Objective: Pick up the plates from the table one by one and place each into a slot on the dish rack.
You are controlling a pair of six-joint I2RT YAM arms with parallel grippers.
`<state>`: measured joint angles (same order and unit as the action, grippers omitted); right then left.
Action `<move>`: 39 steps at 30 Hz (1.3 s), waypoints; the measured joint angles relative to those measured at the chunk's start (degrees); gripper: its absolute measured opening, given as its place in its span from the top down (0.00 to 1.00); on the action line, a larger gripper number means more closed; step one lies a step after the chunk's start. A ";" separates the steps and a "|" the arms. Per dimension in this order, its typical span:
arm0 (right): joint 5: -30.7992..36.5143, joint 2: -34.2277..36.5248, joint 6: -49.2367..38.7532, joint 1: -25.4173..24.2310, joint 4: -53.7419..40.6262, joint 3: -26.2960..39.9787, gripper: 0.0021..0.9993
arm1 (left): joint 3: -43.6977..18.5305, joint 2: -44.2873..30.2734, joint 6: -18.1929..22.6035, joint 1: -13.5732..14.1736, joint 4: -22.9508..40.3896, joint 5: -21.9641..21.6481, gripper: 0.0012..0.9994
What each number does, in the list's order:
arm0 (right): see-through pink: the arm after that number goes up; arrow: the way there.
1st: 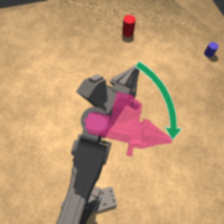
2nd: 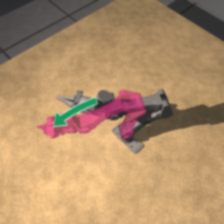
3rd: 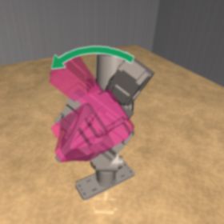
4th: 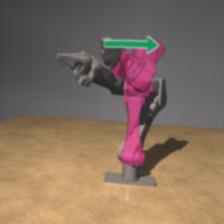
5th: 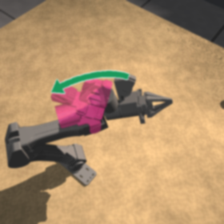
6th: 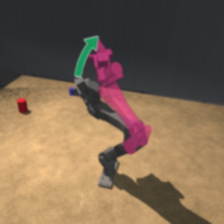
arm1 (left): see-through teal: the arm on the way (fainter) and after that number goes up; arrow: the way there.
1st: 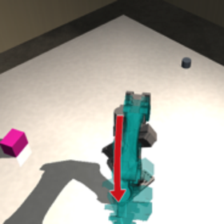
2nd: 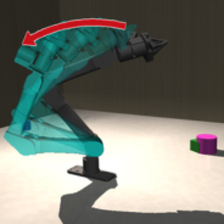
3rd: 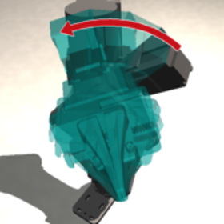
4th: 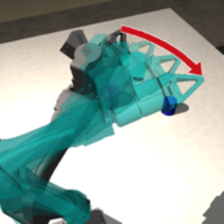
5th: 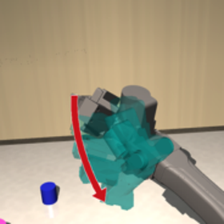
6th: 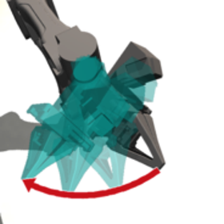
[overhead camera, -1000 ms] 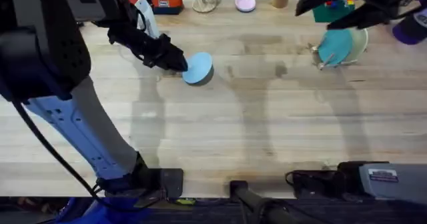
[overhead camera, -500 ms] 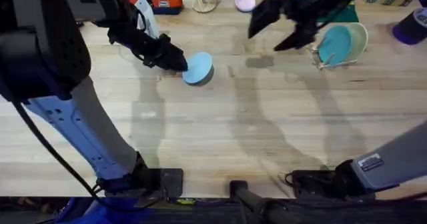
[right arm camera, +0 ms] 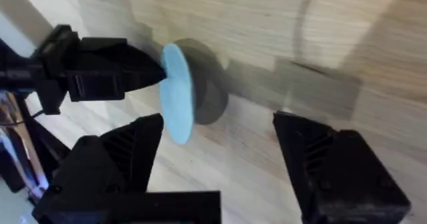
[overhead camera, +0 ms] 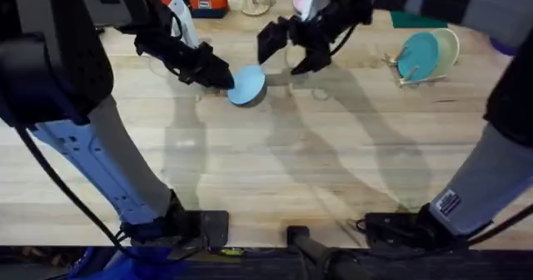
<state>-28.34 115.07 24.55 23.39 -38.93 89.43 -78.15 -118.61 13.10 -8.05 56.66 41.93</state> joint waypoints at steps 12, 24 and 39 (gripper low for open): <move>0.02 2.98 3.62 5.71 5.97 0.02 0.00 | 0.00 0.00 0.00 0.00 -0.05 0.00 0.96; 0.02 4.69 5.48 6.83 8.52 0.02 0.01 | 0.00 0.00 0.01 0.00 -0.07 0.00 0.96; 0.02 4.69 5.75 6.88 8.54 0.02 0.47 | 0.00 0.00 0.01 0.00 -0.09 0.00 0.96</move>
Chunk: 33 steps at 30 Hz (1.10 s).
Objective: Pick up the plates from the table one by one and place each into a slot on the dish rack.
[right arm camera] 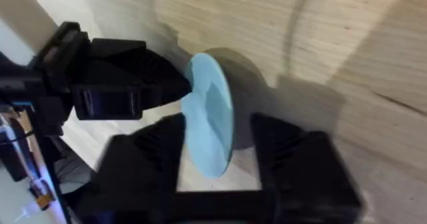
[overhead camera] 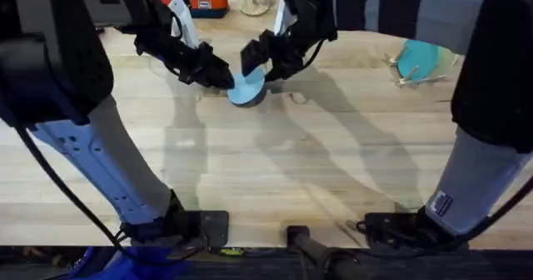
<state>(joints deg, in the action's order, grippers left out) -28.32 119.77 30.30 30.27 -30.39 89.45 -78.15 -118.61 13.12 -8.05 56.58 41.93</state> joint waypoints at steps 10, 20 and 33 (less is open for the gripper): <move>0.00 -0.02 0.36 0.27 0.02 0.46 0.97 | 0.00 0.00 -0.01 -0.13 0.02 0.13 0.96; 0.00 -0.02 0.30 0.30 0.37 0.50 0.97 | 0.00 0.00 0.24 -0.13 0.13 0.15 0.96; -1.28 -1.09 -9.91 0.65 -0.49 0.95 0.97 | 0.52 3.18 3.47 0.26 2.46 -3.05 0.96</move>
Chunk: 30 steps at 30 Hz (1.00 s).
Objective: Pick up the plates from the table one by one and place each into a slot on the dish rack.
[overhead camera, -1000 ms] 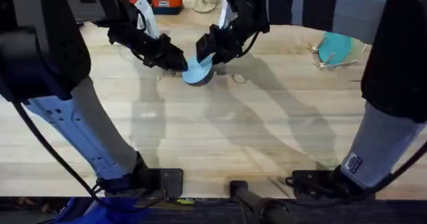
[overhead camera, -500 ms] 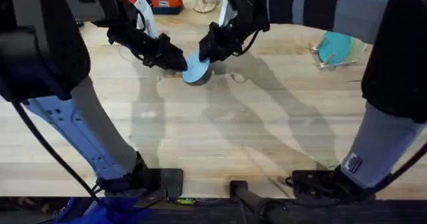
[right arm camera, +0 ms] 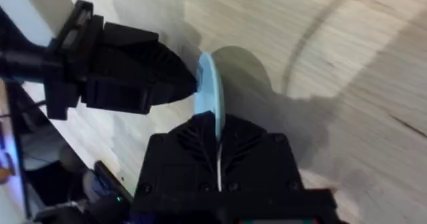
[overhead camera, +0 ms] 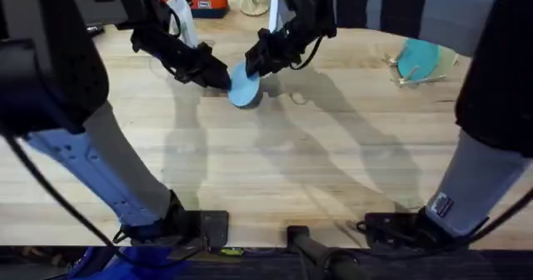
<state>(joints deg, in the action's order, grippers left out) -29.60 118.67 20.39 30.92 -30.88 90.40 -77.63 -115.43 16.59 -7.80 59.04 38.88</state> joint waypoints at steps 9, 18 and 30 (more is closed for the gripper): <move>5.86 -8.68 -8.21 -0.87 -8.02 -0.01 0.97 | 0.40 15.48 0.62 0.16 4.53 -3.27 0.96; 16.25 -18.68 -15.55 -3.36 -15.14 -0.01 0.97 | 0.40 30.70 0.65 0.16 11.80 -8.68 0.96; 32.98 -31.27 -23.03 -10.36 -22.20 -0.01 0.97 | 0.40 44.78 0.56 0.16 14.18 -13.16 0.96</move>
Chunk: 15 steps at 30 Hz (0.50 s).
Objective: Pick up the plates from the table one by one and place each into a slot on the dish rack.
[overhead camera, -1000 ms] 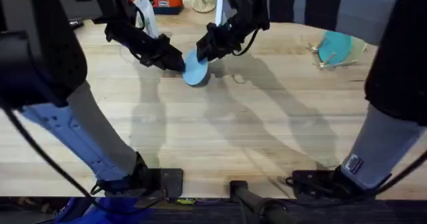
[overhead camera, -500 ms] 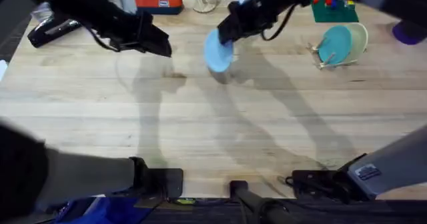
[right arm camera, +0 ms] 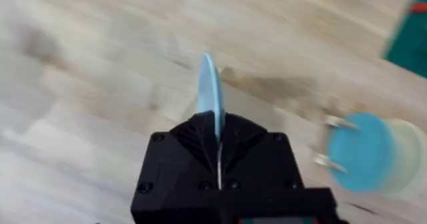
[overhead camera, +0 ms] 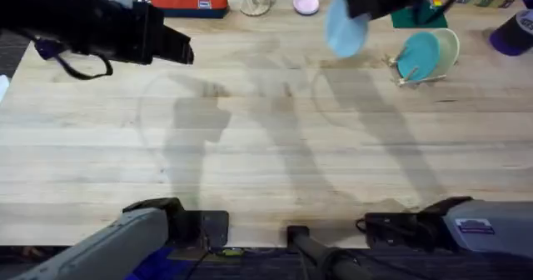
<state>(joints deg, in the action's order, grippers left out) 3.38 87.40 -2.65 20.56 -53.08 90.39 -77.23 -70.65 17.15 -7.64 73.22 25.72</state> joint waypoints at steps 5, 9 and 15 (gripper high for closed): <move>4.34 -3.52 -3.43 -4.45 -1.49 0.00 0.97 | 0.00 2.47 -0.04 0.00 0.78 -0.39 0.87; 5.72 -5.87 -5.90 -7.95 -1.94 0.00 0.97 | 0.00 2.73 0.00 0.00 1.39 -0.55 0.24; 6.41 -8.60 -10.19 -12.29 -2.26 0.00 0.97 | 0.00 2.73 -0.22 0.00 1.39 -0.96 0.01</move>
<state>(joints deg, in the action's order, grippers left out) 9.80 78.81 -12.83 8.27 -55.34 90.39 -77.23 -67.92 16.93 -7.64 74.61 24.76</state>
